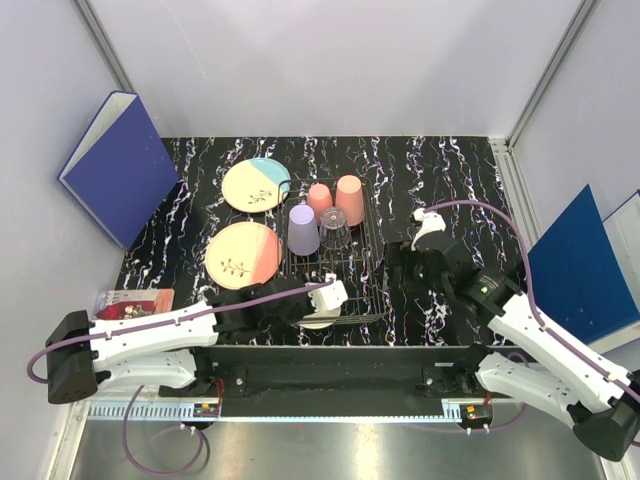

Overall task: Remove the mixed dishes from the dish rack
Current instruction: Pick up the bowl from the dish rack.

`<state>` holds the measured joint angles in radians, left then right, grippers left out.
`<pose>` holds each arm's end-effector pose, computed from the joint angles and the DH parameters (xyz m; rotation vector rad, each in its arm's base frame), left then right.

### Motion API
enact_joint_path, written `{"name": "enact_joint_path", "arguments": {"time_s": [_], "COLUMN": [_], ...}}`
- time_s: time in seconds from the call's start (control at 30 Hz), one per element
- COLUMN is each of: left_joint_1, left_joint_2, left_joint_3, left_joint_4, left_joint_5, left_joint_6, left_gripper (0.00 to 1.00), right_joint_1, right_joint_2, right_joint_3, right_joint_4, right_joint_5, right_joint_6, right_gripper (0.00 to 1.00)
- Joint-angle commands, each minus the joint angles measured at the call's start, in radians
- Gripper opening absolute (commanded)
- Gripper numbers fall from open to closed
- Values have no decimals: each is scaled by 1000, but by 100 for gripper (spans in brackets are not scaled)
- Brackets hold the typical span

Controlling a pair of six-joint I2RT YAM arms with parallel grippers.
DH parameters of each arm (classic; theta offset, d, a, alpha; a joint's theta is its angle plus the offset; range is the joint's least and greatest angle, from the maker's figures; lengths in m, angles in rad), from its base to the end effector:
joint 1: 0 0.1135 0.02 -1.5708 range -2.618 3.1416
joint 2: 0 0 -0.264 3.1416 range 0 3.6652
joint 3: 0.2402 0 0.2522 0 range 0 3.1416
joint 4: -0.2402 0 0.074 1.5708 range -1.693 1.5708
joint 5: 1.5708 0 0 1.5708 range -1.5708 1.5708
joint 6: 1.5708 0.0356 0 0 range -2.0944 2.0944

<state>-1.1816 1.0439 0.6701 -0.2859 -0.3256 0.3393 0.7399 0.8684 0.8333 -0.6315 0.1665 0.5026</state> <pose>0.0949 -0.2014 0.2421 1.3789 1.7046 -0.1101 0.1385 0.1184 0.2989 -0.1774 2.2652 0.4877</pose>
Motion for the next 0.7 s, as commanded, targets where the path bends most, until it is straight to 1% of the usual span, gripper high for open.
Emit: {"name": "enact_joint_path", "arguments": {"time_s": [0.0, 0.17, 0.27, 0.3, 0.33, 0.4, 0.43, 0.47, 0.5, 0.67], "left_joint_1": [-18, -23, -29, -30, -32, -33, -33, -35, -35, -38], "left_joint_2": [-19, -25, -27, -27, -27, -27, -27, -27, -28, -35], "left_joint_3": [-4, -18, -20, -20, -20, -18, -18, -17, -17, -21], "left_joint_4": [148, 148, 146, 148, 148, 146, 146, 145, 145, 145], "left_joint_5": [-6, -9, -10, -12, -13, -16, -20, -23, -23, -27], "left_joint_6": [-77, -89, -94, -94, -94, -92, -92, -92, -89, -92], "left_gripper": [0, 0, 0, 0, 0, 0, 0, 0, 0, 0], "right_joint_1": [7, 7, 7, 9, 7, 7, 7, 9, 7, 9], "right_joint_2": [37, 93, 118, 126, 135, 139, 139, 139, 139, 162], "right_joint_3": [-48, -103, -112, -115, -115, -118, -120, -125, -126, -138], "right_joint_4": [85, 136, 153, 157, 159, 168, 168, 170, 173, 173], "right_joint_5": [-36, -59, -56, -56, -56, -56, -55, -53, -51, -47], "right_joint_6": [53, 83, 90, 91, 96, 99, 105, 105, 106, 109], "right_gripper": [94, 86, 76, 71, 55, 40, 22, 14, 0, 0]}}
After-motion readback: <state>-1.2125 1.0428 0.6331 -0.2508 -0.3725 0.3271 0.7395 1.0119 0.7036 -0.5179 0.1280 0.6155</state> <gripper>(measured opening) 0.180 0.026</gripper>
